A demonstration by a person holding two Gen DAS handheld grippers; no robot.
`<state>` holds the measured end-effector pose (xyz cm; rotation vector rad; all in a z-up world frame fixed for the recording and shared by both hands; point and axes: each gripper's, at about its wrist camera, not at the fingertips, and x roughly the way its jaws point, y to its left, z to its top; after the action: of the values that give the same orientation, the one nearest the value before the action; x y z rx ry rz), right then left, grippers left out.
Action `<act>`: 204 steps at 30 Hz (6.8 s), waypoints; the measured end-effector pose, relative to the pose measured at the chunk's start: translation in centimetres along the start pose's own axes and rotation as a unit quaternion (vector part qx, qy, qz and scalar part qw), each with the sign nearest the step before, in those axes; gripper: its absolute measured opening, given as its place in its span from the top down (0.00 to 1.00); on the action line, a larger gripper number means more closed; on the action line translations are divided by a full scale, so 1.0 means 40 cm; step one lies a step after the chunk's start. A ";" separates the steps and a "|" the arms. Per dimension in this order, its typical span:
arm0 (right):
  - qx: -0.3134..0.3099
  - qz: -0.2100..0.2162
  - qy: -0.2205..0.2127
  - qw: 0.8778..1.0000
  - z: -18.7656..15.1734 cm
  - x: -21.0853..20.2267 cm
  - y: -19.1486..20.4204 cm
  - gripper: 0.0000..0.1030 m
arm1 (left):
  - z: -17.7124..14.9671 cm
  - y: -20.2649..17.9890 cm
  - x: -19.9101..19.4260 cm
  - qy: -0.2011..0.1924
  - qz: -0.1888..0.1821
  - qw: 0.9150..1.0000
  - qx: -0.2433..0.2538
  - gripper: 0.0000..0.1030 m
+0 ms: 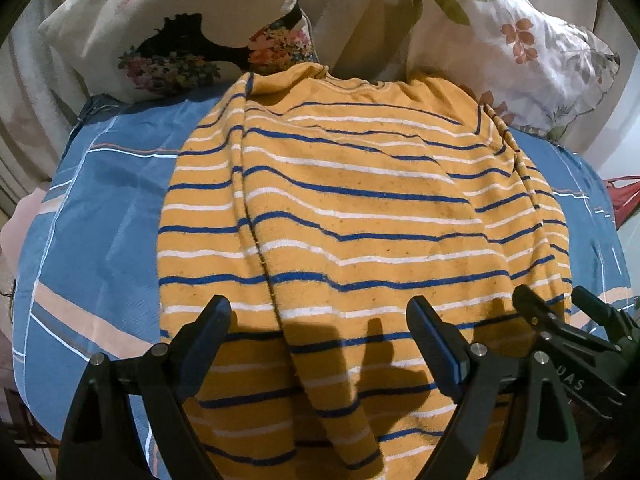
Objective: Fold small clothes
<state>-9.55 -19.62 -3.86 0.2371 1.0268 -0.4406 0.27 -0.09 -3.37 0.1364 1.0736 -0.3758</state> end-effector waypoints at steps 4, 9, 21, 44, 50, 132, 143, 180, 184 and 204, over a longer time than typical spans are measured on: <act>0.015 0.005 -0.005 1.000 0.010 -0.006 -0.051 0.05 | 0.005 -0.030 -0.005 -0.002 0.001 1.000 0.003 0.14; 0.039 0.012 -0.006 0.999 0.028 -0.006 -0.156 0.05 | 0.007 -0.086 -0.008 0.007 0.005 1.000 0.011 0.14; 0.069 0.029 0.006 0.997 0.011 0.002 -0.392 0.16 | -0.040 -0.191 -0.007 0.026 0.021 0.999 -0.006 0.14; -0.094 0.138 0.049 0.985 -0.068 0.068 -0.285 0.25 | -0.076 -0.228 -0.020 0.028 0.044 0.997 -0.052 0.14; -0.094 0.179 0.053 0.978 -0.042 0.079 -0.280 0.91 | -0.068 -0.209 -0.018 0.027 0.048 0.996 -0.067 0.14; -0.144 0.108 0.010 0.984 0.033 0.006 0.287 0.41 | -0.084 0.457 -0.048 0.030 0.109 0.986 -0.126 0.93; -0.128 0.093 0.011 0.987 0.032 -0.006 0.318 0.41 | -0.043 0.505 -0.036 0.014 0.150 0.984 -0.092 0.93; -0.185 0.172 0.051 0.966 0.286 0.212 0.788 0.17 | -0.059 0.576 -0.036 0.031 0.171 0.977 -0.124 0.90; -0.182 0.190 0.048 0.964 0.281 0.164 0.728 0.17 | -0.048 0.569 -0.042 0.024 0.174 0.977 -0.122 0.90; -0.049 0.177 0.032 0.982 0.052 0.021 0.051 0.17 | -0.094 0.294 -0.186 -0.039 0.201 0.975 -0.085 0.67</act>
<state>-6.64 -18.80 -3.57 0.3412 1.0407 -0.0599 -1.71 13.67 0.51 0.1813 0.9689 0.0750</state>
